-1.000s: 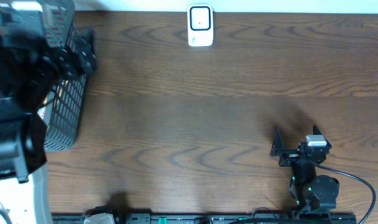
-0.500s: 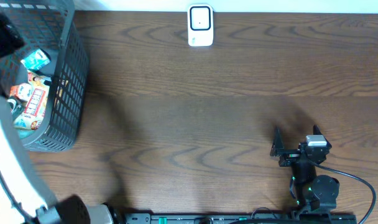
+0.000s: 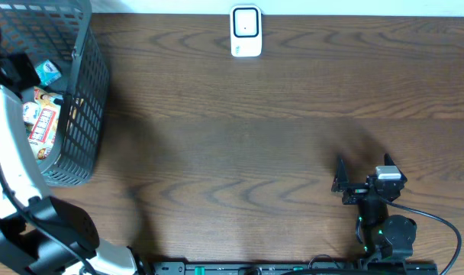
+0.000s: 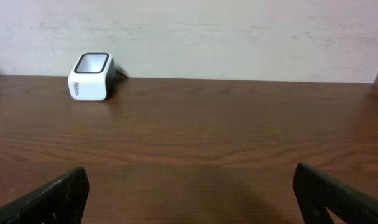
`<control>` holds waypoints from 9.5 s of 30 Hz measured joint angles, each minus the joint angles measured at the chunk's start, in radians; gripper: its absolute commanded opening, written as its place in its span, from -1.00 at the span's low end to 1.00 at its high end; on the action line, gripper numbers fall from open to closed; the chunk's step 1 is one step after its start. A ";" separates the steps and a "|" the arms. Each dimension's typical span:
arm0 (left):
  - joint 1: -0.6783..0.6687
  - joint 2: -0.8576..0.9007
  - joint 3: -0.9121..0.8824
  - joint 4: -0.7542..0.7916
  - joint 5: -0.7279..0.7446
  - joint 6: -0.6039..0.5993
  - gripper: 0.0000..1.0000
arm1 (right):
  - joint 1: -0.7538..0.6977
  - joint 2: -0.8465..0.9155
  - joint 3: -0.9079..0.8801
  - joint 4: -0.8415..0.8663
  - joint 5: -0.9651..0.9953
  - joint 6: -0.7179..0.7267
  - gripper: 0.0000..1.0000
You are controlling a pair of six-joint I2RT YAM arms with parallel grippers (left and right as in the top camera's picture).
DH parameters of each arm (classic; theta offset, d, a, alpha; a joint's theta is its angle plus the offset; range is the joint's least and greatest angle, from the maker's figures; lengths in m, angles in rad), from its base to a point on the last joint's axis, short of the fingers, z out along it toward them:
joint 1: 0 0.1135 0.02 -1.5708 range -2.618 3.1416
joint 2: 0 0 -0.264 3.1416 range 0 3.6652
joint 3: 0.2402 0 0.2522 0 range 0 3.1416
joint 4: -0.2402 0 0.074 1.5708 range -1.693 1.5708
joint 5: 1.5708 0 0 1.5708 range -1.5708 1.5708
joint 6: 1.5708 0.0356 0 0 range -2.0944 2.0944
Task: Scan the item barcode
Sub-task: 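Reach the left gripper into the basket and grasp the yellow chip bag, then carry the chip bag to the scanner and release it beside it, then reach the left gripper into the basket and grasp the green tissue pack, then place the green tissue pack on the table left of the chip bag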
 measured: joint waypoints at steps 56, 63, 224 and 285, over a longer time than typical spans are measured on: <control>0.124 0.135 -0.437 0.264 0.325 0.282 0.13 | 0.000 0.000 0.000 0.000 0.000 0.000 0.99; 0.127 0.114 -0.436 0.282 0.319 0.279 -0.85 | 0.000 0.000 0.000 0.000 0.000 0.000 0.99; 0.173 0.035 -0.308 -0.022 0.239 -0.573 -0.85 | 0.000 0.000 0.000 0.000 0.003 0.000 0.99; -0.851 -0.034 -0.254 0.384 0.367 -0.276 0.45 | 0.000 0.000 0.000 0.000 0.003 0.000 0.99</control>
